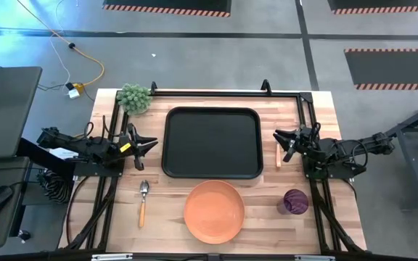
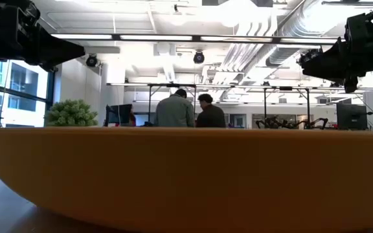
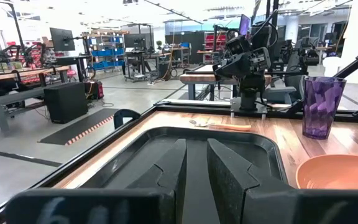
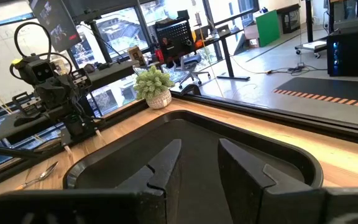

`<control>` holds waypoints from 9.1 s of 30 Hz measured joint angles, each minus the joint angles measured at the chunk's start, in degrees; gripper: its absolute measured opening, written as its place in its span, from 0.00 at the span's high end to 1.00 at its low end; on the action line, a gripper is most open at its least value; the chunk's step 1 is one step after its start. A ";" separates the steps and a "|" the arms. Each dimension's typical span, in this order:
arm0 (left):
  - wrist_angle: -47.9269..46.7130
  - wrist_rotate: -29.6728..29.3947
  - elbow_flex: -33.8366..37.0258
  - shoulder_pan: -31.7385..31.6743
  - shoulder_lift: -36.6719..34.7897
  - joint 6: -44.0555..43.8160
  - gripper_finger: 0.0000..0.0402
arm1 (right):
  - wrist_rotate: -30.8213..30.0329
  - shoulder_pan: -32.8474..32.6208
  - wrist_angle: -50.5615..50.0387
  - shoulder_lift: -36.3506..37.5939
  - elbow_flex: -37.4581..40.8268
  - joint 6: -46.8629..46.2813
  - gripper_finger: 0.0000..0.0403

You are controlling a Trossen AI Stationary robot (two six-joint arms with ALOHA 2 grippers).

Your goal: Pick and place plate/cup/fork/spoon on tray

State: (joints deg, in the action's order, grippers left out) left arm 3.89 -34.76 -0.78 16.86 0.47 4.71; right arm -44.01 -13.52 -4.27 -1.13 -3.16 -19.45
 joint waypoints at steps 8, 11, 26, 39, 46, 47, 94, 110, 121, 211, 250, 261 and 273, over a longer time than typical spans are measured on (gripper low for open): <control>0.01 0.00 0.00 0.00 0.00 0.00 0.86 | 0.00 -0.01 0.02 0.01 0.00 0.01 0.76; 0.01 0.02 -0.02 0.00 0.00 0.00 0.86 | 0.00 0.00 0.01 0.02 0.00 0.01 0.76; 0.01 0.01 -0.02 0.00 0.00 0.00 0.86 | 0.00 -0.02 0.00 0.01 0.00 0.01 0.76; 0.00 0.01 -0.01 0.00 0.00 0.00 0.86 | 0.00 -0.02 0.01 0.02 0.00 0.01 0.76; 0.01 0.02 0.00 0.00 0.00 0.00 0.86 | 0.00 0.00 0.02 0.02 0.02 0.01 0.76; 0.00 0.01 -0.01 0.00 0.00 0.00 0.86 | 0.00 0.00 0.00 0.00 0.00 0.01 0.76; 0.25 0.02 -0.01 0.01 0.00 -0.11 0.86 | 3.88 -0.02 13.92 0.00 -2.37 6.29 0.76; 0.25 0.00 0.00 0.00 0.00 0.00 0.86 | 18.38 -0.02 0.78 -5.21 -24.98 -12.36 0.76; 0.28 0.00 0.00 0.00 0.00 0.00 0.86 | 26.86 -0.04 -29.87 -23.90 -49.17 -32.89 0.76; 0.25 -0.59 0.00 -0.01 0.00 -0.07 0.86 | 50.28 -24.85 -72.32 -89.92 -74.58 -100.51 0.84; 0.25 -0.35 0.00 0.00 0.00 -0.10 0.86 | 40.91 -9.09 -84.33 -89.88 -90.20 -74.48 1.00; 0.24 -0.38 -0.02 0.00 0.00 -0.07 0.86 | 37.74 8.57 -85.67 -89.88 -93.54 -42.22 1.00; 0.25 -0.70 0.00 0.00 0.00 -0.13 0.86 | 36.96 29.22 -76.11 -89.88 -93.94 -4.29 1.00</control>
State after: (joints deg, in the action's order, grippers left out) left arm 4.14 -35.46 -0.78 16.86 0.47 4.58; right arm -7.05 15.70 -80.39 -91.00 -97.10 -23.74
